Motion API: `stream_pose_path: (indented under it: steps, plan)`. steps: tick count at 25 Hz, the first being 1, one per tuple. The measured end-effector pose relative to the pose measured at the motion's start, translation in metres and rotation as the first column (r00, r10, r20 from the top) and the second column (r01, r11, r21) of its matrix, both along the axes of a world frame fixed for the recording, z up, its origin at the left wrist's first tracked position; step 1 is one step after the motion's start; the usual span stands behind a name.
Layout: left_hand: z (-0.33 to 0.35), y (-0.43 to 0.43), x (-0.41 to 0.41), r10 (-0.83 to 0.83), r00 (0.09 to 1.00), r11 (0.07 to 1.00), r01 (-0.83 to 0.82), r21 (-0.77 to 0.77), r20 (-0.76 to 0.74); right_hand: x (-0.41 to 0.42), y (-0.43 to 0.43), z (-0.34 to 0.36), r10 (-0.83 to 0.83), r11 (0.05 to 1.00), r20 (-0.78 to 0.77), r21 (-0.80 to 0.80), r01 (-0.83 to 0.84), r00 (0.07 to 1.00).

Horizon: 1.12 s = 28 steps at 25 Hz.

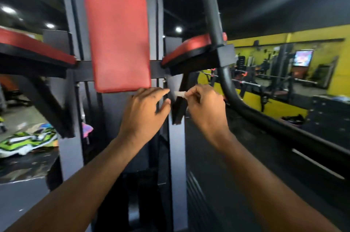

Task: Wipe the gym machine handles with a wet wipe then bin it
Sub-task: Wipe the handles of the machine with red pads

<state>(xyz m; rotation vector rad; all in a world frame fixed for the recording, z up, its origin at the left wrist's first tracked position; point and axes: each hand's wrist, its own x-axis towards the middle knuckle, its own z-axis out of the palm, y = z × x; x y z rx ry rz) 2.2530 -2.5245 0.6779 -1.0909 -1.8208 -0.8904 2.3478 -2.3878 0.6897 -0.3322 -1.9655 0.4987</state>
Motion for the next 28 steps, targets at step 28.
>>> stream_pose_path:
  steps: [28]
  plan:
    - [0.069, 0.194, -0.078, -0.362, 0.553, 0.816, 0.577, 0.031, -0.751, 0.007, 0.068, 0.003, -0.712, 0.488, -0.082, 0.657, 0.575, 0.697]
